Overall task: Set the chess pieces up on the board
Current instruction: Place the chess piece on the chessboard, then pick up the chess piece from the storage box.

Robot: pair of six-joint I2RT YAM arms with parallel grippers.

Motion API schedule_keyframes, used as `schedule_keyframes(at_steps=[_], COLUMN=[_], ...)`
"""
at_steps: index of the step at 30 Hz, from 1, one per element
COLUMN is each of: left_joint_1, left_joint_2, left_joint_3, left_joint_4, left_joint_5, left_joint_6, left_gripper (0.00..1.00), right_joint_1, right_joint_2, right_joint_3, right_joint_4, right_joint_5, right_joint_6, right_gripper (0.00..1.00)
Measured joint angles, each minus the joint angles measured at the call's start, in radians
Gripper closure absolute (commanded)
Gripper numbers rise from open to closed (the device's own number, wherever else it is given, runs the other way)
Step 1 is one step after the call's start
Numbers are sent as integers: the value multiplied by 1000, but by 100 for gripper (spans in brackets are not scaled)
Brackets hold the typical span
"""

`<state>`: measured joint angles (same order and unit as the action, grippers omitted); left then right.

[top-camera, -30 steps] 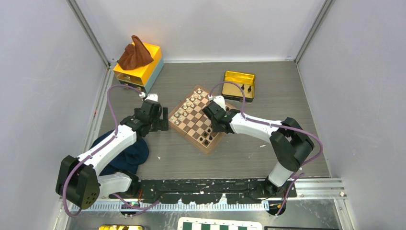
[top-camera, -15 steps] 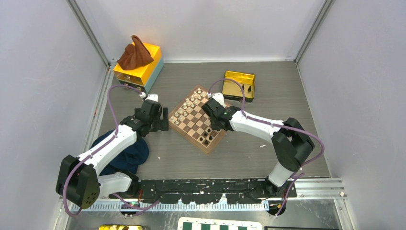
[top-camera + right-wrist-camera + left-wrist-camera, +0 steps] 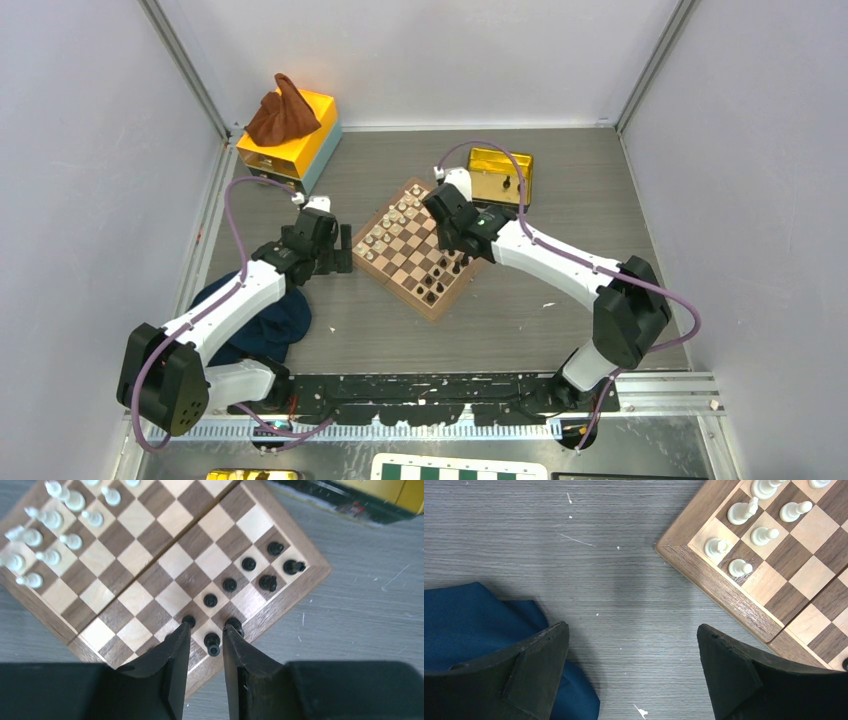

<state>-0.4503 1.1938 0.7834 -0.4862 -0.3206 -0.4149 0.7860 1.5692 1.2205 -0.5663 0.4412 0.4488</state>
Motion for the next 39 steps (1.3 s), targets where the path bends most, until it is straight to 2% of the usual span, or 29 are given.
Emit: schedule_keyframes(at_steps=[3,12,21,39], left_joint_1=[0,0,0,0], left_joint_2=[0,0,0,2], left_joint_3=[0,0,0,0], left_joint_4=[0,0,0,-2], left_joint_5=[0,-1,-2,-11], left_joint_6=[0,0,0,0], left_gripper=[0,0,0,0], right_joint_1=[-13,-189,-346,-532], right_joint_2=[0,17,140,495], right_joint_3=[38,122,245,464], right_joint_4=[-3,-13,-16,13], right_joint_5=[18,21,2,-79], right_joint_6=[-11,-52,-74,-79], right_gripper=[57,44,43,44])
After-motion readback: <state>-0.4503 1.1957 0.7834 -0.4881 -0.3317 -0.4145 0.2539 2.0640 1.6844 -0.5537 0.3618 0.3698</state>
